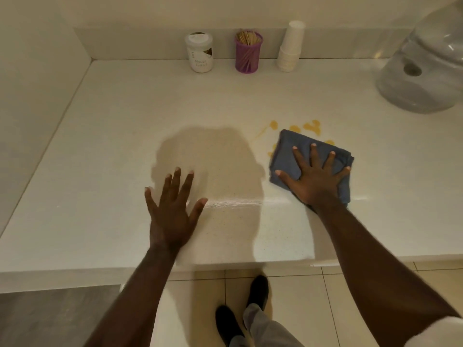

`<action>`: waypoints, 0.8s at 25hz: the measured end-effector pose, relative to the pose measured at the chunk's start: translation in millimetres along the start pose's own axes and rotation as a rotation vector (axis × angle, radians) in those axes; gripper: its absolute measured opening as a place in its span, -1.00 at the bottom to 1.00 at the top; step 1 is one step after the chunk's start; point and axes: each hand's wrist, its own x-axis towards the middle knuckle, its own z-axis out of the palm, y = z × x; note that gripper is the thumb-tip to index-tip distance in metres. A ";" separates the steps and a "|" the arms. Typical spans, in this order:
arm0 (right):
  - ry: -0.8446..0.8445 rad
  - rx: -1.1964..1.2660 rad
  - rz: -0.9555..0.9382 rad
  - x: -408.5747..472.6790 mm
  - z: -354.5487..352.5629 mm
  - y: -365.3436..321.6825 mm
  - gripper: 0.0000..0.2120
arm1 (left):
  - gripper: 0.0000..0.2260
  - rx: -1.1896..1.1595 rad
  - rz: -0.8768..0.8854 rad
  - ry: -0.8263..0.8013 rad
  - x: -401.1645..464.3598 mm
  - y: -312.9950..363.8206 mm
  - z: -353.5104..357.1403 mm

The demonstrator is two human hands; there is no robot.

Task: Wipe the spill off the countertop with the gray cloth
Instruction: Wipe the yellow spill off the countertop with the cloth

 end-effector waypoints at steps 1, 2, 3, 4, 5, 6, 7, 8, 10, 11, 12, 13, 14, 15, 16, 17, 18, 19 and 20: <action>-0.019 -0.014 -0.050 -4.3 2.9 -9.8 -0.13 | -0.40 -0.001 -0.016 0.003 -0.7 0.9 0.8; -0.024 -0.036 -0.106 -12.8 7.3 -15.9 -0.13 | -0.39 -0.014 -0.038 0.015 -1.2 -0.3 0.3; -0.016 -0.065 -0.152 -23.4 10.3 -16.5 -0.13 | -0.39 -0.038 -0.051 0.033 -2.3 -2.1 -0.4; 0.000 -0.087 -0.176 -32.9 10.4 -11.1 -0.14 | -0.40 -0.062 -0.047 0.052 -3.3 -2.5 -1.4; 0.015 -0.099 -0.173 -39.4 8.7 -0.4 -0.14 | -0.40 -0.079 -0.030 0.065 -3.7 -2.0 -2.2; 0.025 -0.104 -0.148 -42.5 6.1 13.7 -0.14 | -0.41 -0.087 -0.013 0.072 -3.4 -0.7 -2.2; 0.025 -0.100 -0.105 -42.0 1.8 28.1 -0.15 | -0.41 -0.091 -0.005 0.079 -3.4 0.0 -2.1; 0.013 -0.086 -0.053 -37.4 -2.7 41.1 -0.16 | -0.41 -0.094 -0.007 0.088 -3.3 0.2 -2.1; -0.006 -0.056 0.035 -16.1 -11.6 59.1 -0.16 | -0.41 -0.093 -0.020 0.096 -2.0 -0.1 -2.3; 0.006 -0.062 0.061 -2.2 -13.9 63.2 -0.16 | -0.41 -0.089 -0.026 0.092 -1.3 -0.4 -2.2; 0.022 -0.073 0.076 11.8 -15.3 64.5 -0.16 | -0.41 -0.086 -0.032 0.084 -0.9 -0.5 -2.1; 0.030 -0.076 0.090 26.8 -16.4 64.5 -0.15 | -0.41 -0.084 -0.041 0.073 -0.4 -0.5 -1.9; 0.019 -0.063 0.107 43.5 -17.2 63.7 -0.14 | -0.40 -0.085 -0.053 0.059 0.5 -0.9 -1.3; 0.001 -0.043 0.122 60.7 -17.5 63.4 -0.13 | -0.40 -0.087 -0.065 0.042 0.9 -1.7 -0.6; -0.009 -0.027 0.128 78.5 -17.3 62.5 -0.11 | -0.40 -0.087 -0.072 0.028 1.9 -2.3 0.3; -0.012 -0.016 0.122 95.9 -17.2 60.9 -0.08 | -0.40 -0.084 -0.074 0.017 2.1 -2.7 1.2; -0.017 -0.009 0.105 112.8 -17.8 57.4 -0.06 | -0.39 -0.081 -0.075 0.009 2.3 -2.6 2.1; -0.034 -0.005 0.076 129.0 -18.8 50.7 -0.05 | -0.39 -0.078 -0.077 0.002 2.8 -2.5 2.8; -0.051 -0.008 0.039 142.4 -19.2 41.5 -0.04 | -0.38 -0.075 -0.080 -0.004 3.2 -2.3 3.0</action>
